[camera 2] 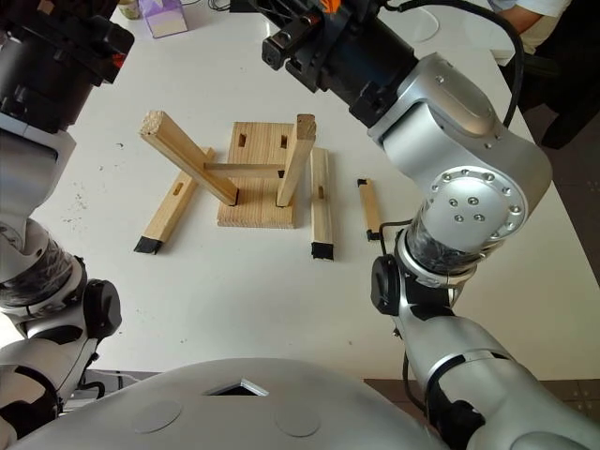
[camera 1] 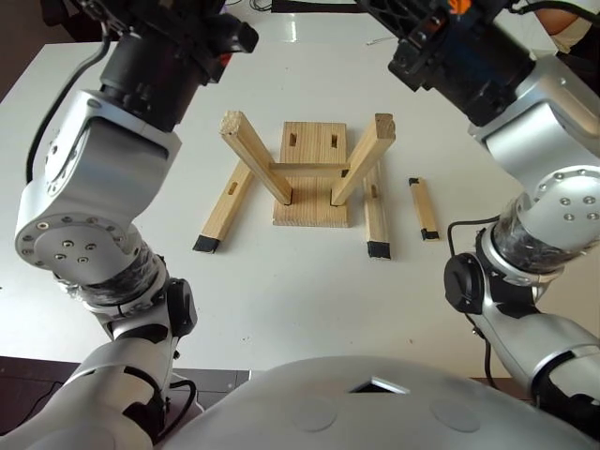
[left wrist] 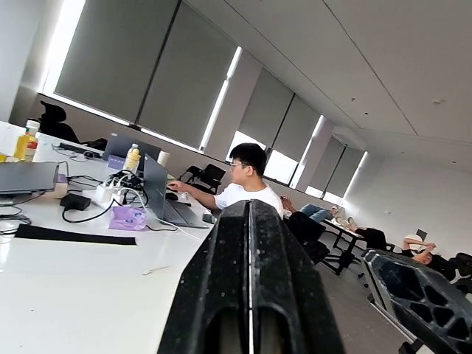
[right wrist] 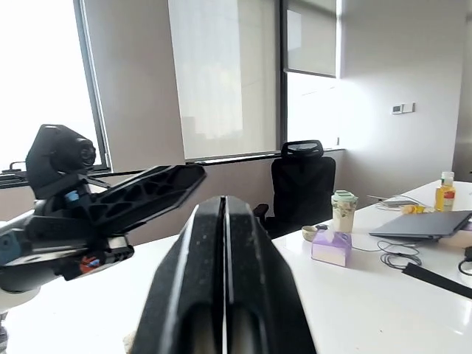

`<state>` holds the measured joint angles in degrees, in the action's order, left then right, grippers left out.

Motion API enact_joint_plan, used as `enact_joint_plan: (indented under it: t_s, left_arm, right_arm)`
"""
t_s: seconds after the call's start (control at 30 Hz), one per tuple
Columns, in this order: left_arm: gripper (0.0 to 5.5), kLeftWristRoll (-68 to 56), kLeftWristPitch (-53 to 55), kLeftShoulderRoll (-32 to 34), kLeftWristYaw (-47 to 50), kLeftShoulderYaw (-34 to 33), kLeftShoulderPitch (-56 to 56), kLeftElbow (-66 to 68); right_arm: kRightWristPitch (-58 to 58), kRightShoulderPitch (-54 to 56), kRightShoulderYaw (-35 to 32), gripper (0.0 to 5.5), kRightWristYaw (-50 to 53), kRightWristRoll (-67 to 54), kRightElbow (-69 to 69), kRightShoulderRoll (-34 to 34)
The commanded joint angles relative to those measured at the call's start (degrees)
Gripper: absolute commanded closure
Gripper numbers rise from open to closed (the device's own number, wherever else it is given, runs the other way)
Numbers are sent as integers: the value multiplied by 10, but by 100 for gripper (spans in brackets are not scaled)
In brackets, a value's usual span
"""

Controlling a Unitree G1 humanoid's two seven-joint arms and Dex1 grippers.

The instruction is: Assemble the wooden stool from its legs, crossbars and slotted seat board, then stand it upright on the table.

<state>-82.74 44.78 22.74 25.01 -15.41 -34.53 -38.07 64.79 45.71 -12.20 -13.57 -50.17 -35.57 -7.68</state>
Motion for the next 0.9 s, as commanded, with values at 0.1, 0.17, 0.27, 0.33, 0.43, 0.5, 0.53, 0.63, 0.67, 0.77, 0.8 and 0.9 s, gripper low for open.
enact_joint_plan:
  t_s: [0.1,0.17,0.27,0.33,0.43,0.5,0.53,0.63,0.67,0.77,0.8,0.9]
  left_arm:
    - [550,20,5,0,-21,48,101,56]
    - [550,63,3,-8,-52,80,172,75]
    - [550,120,-11,-13,-109,116,240,85]
    - [550,109,-29,-22,-116,104,228,73]
    - [550,72,-62,-19,-106,57,170,60]
    - [550,53,-89,-7,-97,18,132,52]
    - [550,39,-107,1,-93,-9,113,47]
    - [550,-18,-157,32,-107,-105,84,49]
    - [550,-28,-160,48,-122,-137,96,64]
    - [550,22,-130,113,-236,-190,211,126]
    - [550,79,-115,142,-297,-173,278,146]
    - [550,271,-165,197,-498,-73,485,200]
  right_arm:
    - [-34,-117,111,549,-30,55,16,-60]
    - [-69,-177,164,549,-48,100,37,-85]
    - [-114,-224,207,549,-68,134,47,-94]
    - [-121,-203,187,549,-63,107,38,-72]
    - [-124,-133,122,549,-46,55,44,-54]
    - [-126,-73,60,549,-23,1,62,-47]
    - [-132,-42,20,549,-4,-29,79,-48]
    - [-154,10,-72,549,25,-67,136,-83]
    - [-165,3,-85,549,22,-46,156,-105]
    - [-223,-76,-52,549,-19,70,216,-174]
    - [-262,-118,-19,549,-34,125,239,-191]
    - [-385,-230,145,549,-63,321,321,-243]
